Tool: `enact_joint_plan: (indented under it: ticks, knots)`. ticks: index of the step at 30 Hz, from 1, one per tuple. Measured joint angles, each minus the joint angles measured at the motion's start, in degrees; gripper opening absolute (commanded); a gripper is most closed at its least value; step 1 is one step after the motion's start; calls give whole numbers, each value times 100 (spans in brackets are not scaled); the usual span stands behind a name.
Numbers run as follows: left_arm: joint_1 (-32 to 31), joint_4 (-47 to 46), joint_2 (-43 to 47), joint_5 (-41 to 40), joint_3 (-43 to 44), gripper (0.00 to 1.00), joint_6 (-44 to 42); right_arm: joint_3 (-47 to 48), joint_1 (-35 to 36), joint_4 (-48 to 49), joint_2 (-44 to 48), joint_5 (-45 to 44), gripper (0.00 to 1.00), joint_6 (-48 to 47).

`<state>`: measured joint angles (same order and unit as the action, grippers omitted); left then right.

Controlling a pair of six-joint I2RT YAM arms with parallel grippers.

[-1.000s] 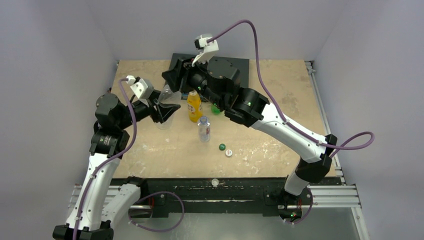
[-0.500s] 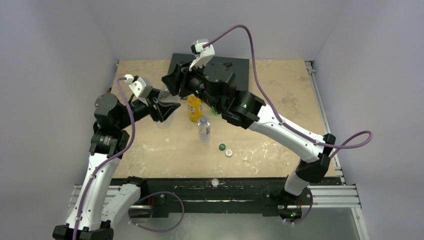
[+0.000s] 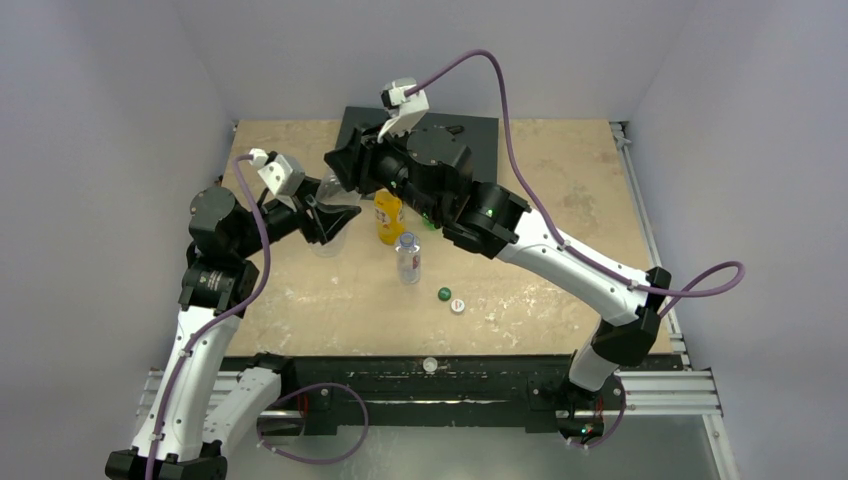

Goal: Unscrew the bottle caps

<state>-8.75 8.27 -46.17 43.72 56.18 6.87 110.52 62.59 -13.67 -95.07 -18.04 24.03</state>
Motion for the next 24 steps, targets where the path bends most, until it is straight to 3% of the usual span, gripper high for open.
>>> enact_joint_plan:
  ticks: [7, 10, 12, 24]
  knots:
    - [0, 15, 2, -2, 0, 33, 0, 0, 2, 4, 4, -4, 30, -79]
    - [0, 2, 11, 2, 0, 33, 0, 0, 4, -4, 24, -4, 47, -111]
    - [0, -9, 20, 11, 0, 33, 0, 0, 4, -2, 35, -4, 51, -116]
    - [0, -4, 50, 9, 0, 32, 2, 0, 4, 136, 146, 0, 40, -133]
